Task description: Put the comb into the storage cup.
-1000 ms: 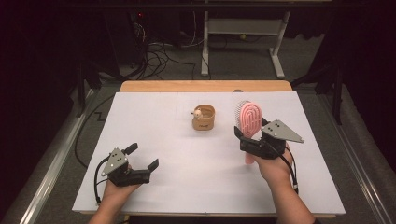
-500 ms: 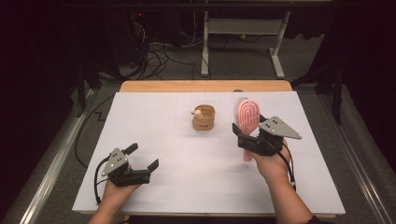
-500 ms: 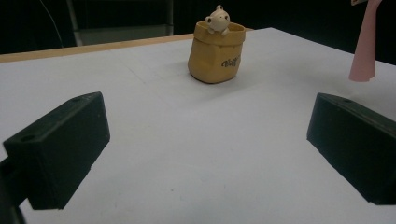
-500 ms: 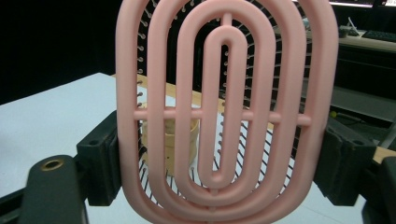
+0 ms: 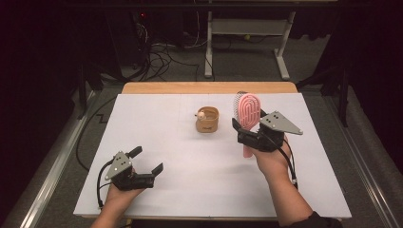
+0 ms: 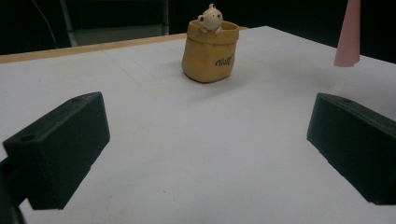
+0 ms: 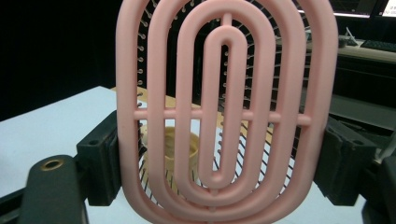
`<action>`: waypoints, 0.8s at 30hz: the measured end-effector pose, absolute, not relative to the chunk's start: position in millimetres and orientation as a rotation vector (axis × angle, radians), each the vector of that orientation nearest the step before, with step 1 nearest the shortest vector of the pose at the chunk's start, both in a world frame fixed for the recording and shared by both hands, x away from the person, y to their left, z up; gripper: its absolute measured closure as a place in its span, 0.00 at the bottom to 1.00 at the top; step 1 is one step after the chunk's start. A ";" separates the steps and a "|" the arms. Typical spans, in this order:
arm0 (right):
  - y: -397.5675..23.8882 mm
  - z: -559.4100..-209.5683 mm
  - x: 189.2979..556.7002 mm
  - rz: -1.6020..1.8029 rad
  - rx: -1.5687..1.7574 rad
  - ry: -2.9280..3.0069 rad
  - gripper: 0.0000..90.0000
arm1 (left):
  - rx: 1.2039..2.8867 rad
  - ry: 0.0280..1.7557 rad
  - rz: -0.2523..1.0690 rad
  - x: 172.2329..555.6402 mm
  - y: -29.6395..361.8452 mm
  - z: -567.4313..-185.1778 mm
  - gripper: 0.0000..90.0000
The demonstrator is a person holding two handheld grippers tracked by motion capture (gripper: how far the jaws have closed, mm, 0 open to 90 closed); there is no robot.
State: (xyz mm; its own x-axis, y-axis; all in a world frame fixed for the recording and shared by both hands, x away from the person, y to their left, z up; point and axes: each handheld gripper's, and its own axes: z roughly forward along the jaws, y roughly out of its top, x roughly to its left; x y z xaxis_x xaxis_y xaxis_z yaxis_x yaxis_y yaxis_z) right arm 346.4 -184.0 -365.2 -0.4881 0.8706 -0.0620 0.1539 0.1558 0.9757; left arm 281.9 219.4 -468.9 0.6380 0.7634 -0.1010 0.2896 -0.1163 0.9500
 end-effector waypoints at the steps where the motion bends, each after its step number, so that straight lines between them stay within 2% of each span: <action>1: -181.3 -364.3 348.8 1.381 0.976 1.775 0.22 | 1.688 0.870 0.505 281.8 220.2 -468.6 0.00; 24: -154.6 -372.5 382.1 1.366 1.012 1.752 0.22 | 1.685 0.866 0.502 281.7 219.0 -469.5 0.00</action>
